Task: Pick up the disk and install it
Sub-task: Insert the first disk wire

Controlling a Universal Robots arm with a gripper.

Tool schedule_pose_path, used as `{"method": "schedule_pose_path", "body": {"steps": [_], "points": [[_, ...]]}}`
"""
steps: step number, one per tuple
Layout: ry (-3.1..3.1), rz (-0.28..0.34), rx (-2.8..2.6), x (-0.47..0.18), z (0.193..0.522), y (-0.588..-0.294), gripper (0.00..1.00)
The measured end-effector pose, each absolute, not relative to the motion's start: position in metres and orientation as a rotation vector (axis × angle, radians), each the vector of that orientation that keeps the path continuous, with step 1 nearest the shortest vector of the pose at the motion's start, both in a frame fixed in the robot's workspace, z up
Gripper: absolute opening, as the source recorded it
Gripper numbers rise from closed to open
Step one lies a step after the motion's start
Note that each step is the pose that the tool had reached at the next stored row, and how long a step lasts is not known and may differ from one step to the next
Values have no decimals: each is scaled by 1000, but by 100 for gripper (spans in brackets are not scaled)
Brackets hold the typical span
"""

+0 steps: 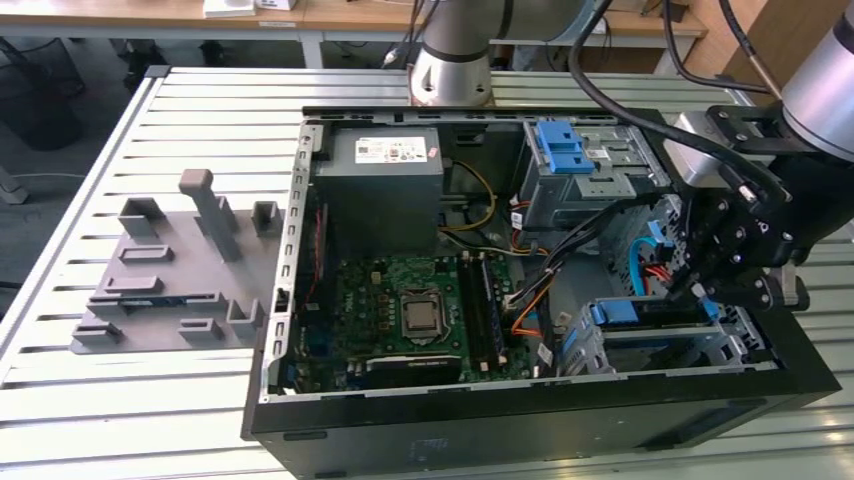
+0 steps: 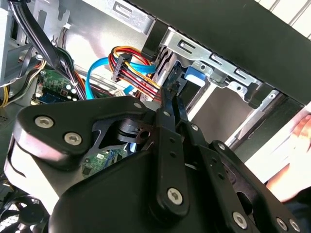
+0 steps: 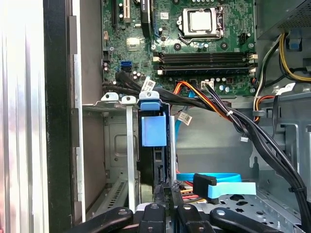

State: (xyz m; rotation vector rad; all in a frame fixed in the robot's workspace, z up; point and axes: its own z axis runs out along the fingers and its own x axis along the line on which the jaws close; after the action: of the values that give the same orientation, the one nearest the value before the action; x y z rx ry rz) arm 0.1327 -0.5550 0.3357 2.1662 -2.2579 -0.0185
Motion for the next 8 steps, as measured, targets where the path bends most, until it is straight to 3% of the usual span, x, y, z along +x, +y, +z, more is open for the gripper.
{"method": "schedule_pose_path", "body": {"steps": [8], "points": [[-2261,-25,2168,133,335,-557,16]]}}
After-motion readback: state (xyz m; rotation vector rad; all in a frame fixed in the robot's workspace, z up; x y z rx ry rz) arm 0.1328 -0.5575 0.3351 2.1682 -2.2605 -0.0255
